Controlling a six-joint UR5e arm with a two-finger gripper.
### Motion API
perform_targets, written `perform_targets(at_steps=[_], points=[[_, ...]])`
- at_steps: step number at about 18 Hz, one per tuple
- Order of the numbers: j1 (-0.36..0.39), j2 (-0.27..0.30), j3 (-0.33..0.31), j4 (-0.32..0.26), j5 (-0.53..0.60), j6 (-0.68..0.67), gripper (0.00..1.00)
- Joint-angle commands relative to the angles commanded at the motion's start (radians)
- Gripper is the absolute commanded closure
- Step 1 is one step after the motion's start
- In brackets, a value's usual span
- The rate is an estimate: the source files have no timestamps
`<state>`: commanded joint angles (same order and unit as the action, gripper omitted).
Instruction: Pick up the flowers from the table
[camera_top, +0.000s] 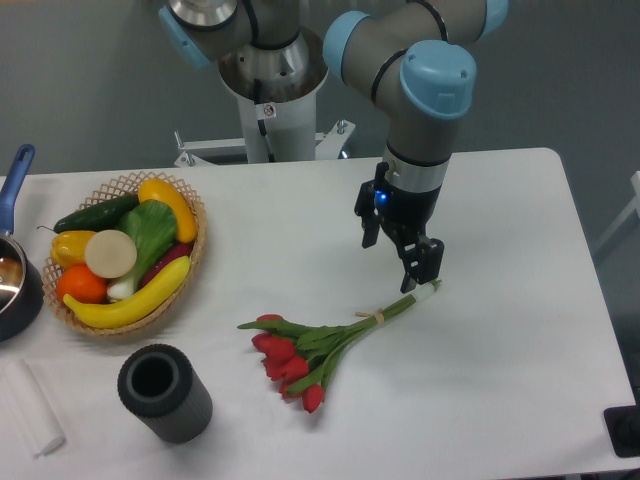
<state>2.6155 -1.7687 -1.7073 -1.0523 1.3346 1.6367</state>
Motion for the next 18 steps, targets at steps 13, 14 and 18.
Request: perform_targets(at_steps=[13,14,18], points=[[-0.006,0.0,-0.015,0.003,-0.02,-0.067,0.0],[-0.006,0.0,-0.014,0.003,-0.02,-0.092,0.0],[-0.018,-0.005,-0.021,0.006,-0.02,-0.216,0.0]])
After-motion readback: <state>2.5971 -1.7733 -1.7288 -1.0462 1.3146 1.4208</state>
